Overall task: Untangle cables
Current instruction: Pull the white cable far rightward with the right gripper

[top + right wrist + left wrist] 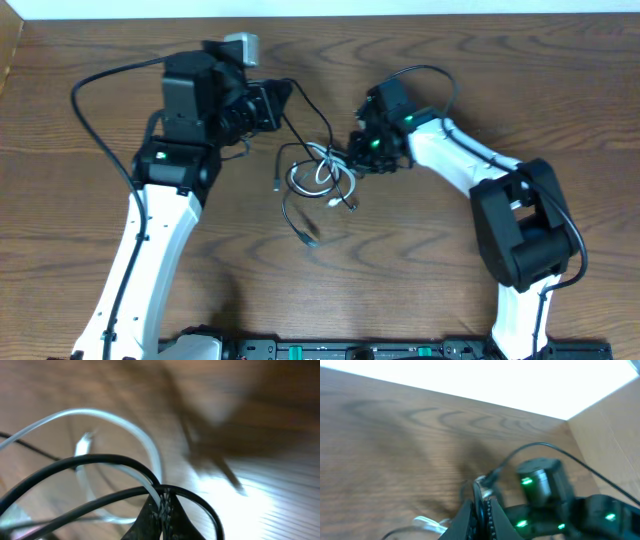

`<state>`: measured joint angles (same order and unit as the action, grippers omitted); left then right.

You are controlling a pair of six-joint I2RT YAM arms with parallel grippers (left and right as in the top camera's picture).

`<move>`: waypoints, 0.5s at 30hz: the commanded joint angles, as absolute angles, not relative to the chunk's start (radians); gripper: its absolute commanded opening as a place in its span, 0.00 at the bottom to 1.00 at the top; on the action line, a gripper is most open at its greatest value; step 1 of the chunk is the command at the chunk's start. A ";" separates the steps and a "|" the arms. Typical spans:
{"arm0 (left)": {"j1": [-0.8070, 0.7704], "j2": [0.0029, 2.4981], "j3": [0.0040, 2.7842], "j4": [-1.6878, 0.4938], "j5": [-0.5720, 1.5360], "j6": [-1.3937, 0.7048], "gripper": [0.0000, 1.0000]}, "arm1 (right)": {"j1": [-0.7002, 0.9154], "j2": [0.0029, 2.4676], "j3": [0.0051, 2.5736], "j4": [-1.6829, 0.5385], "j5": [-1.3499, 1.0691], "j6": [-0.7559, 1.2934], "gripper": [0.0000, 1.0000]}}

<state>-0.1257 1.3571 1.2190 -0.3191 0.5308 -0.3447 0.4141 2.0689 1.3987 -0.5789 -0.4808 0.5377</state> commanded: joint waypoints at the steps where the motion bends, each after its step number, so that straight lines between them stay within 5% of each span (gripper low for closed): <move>1: -0.063 1.319 1.248 -0.329 0.538 -0.371 0.08 | 0.304 2.055 1.400 -0.636 -0.326 0.462 0.01; 15: 0.103 1.319 1.248 -0.484 0.538 -0.290 0.08 | 0.021 1.845 1.400 -0.780 -0.060 0.353 0.01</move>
